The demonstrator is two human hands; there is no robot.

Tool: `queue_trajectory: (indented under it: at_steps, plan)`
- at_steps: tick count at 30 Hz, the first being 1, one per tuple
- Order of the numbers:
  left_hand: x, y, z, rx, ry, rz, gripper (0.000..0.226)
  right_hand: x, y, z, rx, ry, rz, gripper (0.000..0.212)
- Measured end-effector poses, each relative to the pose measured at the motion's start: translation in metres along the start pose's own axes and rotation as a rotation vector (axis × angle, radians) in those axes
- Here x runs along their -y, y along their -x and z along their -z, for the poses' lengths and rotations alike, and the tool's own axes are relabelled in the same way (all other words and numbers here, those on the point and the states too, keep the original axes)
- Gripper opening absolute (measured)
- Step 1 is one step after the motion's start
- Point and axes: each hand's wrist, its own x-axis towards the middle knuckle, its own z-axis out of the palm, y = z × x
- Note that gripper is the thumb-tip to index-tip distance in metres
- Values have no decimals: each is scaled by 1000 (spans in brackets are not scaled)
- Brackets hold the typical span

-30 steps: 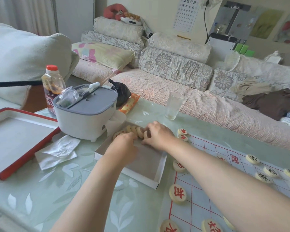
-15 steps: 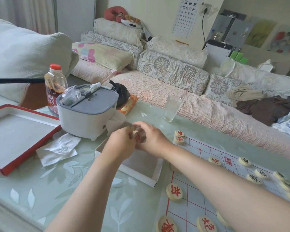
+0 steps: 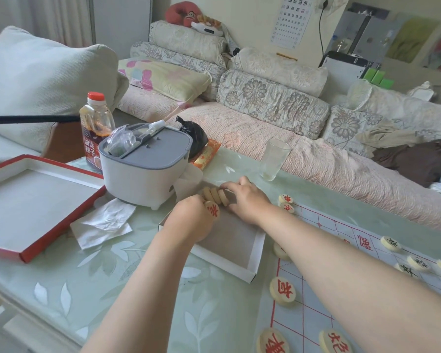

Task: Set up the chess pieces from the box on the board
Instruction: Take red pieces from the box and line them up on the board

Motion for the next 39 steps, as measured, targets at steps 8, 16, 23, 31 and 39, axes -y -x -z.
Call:
queue_trajectory:
  at_steps: [8, 16, 23, 31, 39]
  plan:
    - [0, -3, -6, -26, 0, 4, 18, -2, 15, 5, -107, -160, 43, 35]
    - [-24, 3, -17, 43, -40, -64, 35, -21, 67, 25, -108, -319, 8, 41]
    - [-60, 27, -27, 63, 15, -117, 28, -70, 121, 52, -173, -352, -92, 45]
    - [-101, 50, -51, 175, 25, -182, 19, -105, 187, 62, -200, -342, -211, 43]
    - [-100, 68, -56, 127, -37, -227, 27, -55, 251, 37, -13, -375, -5, 48]
